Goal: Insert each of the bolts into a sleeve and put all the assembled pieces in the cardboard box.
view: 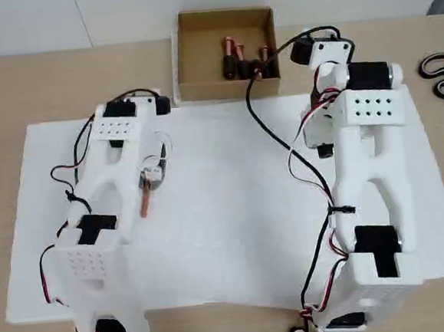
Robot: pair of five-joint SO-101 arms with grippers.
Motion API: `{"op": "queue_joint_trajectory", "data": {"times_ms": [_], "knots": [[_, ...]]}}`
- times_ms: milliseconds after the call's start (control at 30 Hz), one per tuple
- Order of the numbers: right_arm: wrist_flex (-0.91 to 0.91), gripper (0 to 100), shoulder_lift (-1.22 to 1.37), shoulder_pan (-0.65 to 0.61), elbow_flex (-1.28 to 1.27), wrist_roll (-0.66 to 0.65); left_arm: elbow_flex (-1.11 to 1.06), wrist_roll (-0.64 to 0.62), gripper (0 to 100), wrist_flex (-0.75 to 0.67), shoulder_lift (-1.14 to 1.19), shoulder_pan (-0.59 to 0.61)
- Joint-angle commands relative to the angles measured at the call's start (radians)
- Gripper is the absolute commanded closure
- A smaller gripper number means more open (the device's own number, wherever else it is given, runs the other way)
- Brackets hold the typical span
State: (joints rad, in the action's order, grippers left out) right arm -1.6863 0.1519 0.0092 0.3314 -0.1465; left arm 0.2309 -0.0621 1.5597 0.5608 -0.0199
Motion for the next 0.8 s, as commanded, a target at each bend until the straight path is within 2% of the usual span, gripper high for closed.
{"op": "queue_joint_trajectory", "data": {"times_ms": [0, 133, 367, 767], "knots": [[0.005, 99.5, -0.065, -0.004, 0.003, -0.002, 0.039, 0.014, 95, -0.02, -0.014, -0.009], [0.007, 99.5, -0.065, -0.004, 0.003, -0.002, 0.065, 0.012, 89, -0.002, -0.017, -0.026], [0.007, 99.5, -0.065, -0.004, 0.003, -0.002, 0.203, 0.011, 89, 0.086, -0.014, -0.025], [0.008, 99.5, -0.065, -0.004, 0.003, -0.002, 0.148, 0.015, 89, 0.071, -0.017, -0.018]]}}
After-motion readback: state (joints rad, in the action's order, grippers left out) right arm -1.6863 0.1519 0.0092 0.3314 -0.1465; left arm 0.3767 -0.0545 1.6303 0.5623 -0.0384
